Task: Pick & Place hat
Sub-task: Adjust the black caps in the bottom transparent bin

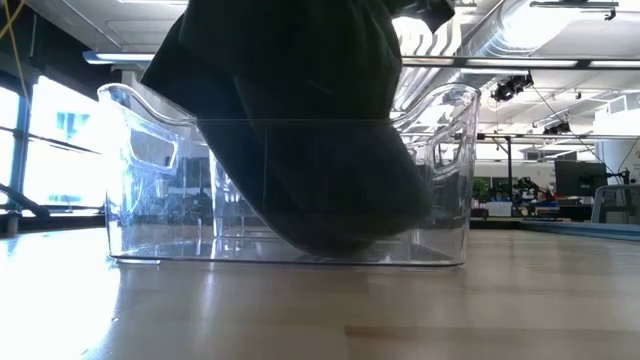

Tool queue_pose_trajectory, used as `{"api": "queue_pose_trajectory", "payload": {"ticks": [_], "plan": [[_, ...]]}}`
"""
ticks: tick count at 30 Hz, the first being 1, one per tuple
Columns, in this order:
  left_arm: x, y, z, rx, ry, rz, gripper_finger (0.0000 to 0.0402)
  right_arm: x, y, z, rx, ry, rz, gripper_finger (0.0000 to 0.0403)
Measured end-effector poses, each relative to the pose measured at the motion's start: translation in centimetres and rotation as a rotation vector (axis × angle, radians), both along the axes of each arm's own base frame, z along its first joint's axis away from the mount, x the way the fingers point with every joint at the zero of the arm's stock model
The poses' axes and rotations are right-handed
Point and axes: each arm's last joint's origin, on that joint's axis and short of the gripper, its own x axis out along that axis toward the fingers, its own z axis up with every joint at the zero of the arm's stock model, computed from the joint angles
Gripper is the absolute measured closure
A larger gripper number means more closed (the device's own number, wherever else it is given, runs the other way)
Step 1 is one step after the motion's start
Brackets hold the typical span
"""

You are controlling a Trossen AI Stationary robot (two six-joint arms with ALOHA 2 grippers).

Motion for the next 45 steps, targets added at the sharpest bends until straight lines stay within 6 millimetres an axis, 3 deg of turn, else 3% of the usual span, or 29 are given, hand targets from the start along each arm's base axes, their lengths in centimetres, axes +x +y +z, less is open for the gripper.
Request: {"api": "queue_pose_trajectory", "payload": {"ticks": [4, 7, 11, 15, 18, 27, 30, 37, 45], "plan": [[0.9, 0.4, -0.2, 0.004, 0.009, -0.074, 0.0264, 0.1, 0.0, 0.2, 0.008, -0.016, 0.009, 0.0389], [0.7, 0.9, -1.2, 0.038, 0.107, -0.074, 0.0247, 0.0, 0.5, 0.2, 0.01, -0.02, 0.025, 0.0398], [0.0, 1.4, -1.6, 0.121, 0.159, -0.006, 0.0276, -0.1, 1.2, 0.6, 0.019, -0.041, 0.062, 0.0393], [-0.1, 1.7, -1.9, 0.18, 0.179, 0.03, 0.0345, -0.3, 1.5, 0.9, 0.007, -0.066, 0.081, 0.0399], [1.1, 1.4, -2.8, 0.216, 0.177, 0.034, 0.0391, -0.6, 1.5, 1.5, -0.001, -0.101, 0.08, 0.0396], [5.2, -0.5, -5.5, 0.257, 0.091, -0.099, 0.0399, -1.2, 1.4, 2.7, -0.002, -0.149, 0.081, 0.0397], [6.1, -0.8, -5.4, 0.258, 0.024, -0.112, 0.0398, -1.2, 1.5, 2.6, -0.001, -0.135, 0.084, 0.0394], [6.7, -1.2, -4.4, 0.285, -0.089, -0.174, 0.0401, -1.2, 1.7, 2.7, 0.012, -0.131, 0.09, 0.0397], [6.3, -1.2, -5.3, 0.324, -0.04, -0.113, 0.0401, -1.2, 1.7, 2.6, 0.013, -0.107, 0.075, 0.0399]]}}
